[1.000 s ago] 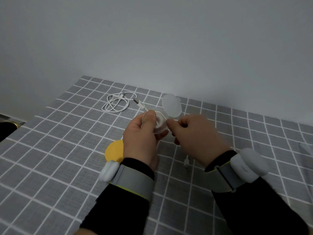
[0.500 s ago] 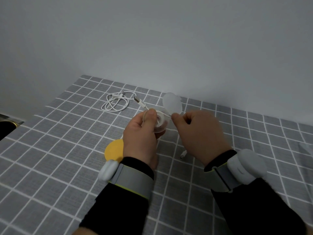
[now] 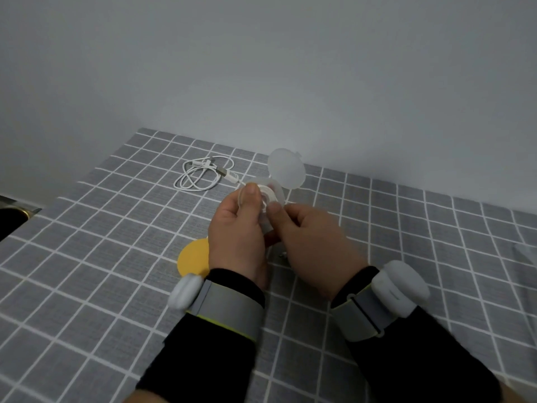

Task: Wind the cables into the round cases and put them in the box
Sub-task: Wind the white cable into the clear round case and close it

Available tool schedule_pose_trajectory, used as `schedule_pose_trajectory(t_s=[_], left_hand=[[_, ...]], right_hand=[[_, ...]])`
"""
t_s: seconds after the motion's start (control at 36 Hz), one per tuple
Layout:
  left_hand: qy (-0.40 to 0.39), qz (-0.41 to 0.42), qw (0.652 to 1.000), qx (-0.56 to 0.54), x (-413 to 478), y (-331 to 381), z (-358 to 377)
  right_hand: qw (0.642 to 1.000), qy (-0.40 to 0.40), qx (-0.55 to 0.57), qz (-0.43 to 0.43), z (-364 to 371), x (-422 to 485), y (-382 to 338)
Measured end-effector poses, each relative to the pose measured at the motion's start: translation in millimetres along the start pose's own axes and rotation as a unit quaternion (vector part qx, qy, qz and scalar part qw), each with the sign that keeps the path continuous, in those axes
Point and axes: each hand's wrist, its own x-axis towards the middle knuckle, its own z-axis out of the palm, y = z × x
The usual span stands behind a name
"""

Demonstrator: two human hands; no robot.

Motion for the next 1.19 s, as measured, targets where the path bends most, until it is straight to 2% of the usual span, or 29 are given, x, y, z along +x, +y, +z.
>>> schedule_pose_trajectory(t_s=[0.25,0.44,0.56,0.78,0.86,0.92,1.03,1.14,1.19], left_hand=[[-0.026,-0.001,1.000,-0.007,0,0,0],[-0.042,0.016,0.999,0.000,2,-3,2],[-0.048,-0.002,0.999,-0.018,2,-1,2],[-0.024,-0.007,1.000,-0.001,3,0,3],[-0.014,0.007,0.999,0.042,5,-2,1],[-0.032,0.055,0.992,0.112,4,-5,2],[-0.088,0.123,0.937,0.315,0,-12,2],[-0.132,0.082,0.931,0.331,-2,-11,2],[-0.171,0.092,0.915,0.355,-5,-10,2]], right_hand=[[0.998,0.027,0.048,0.015,5,3,1],[0.994,0.088,0.063,-0.019,1,4,4],[0.993,0.097,0.058,-0.032,-3,4,3],[0.994,0.048,-0.060,-0.082,-47,4,-9],[0.984,-0.008,-0.156,-0.085,-72,2,-11],[0.975,-0.038,-0.202,-0.082,-86,-1,-11],[0.958,-0.075,-0.268,-0.069,-98,-4,-14],[0.956,-0.064,-0.274,-0.082,-103,-5,-15],[0.958,-0.059,-0.267,-0.086,-104,-5,-13]])
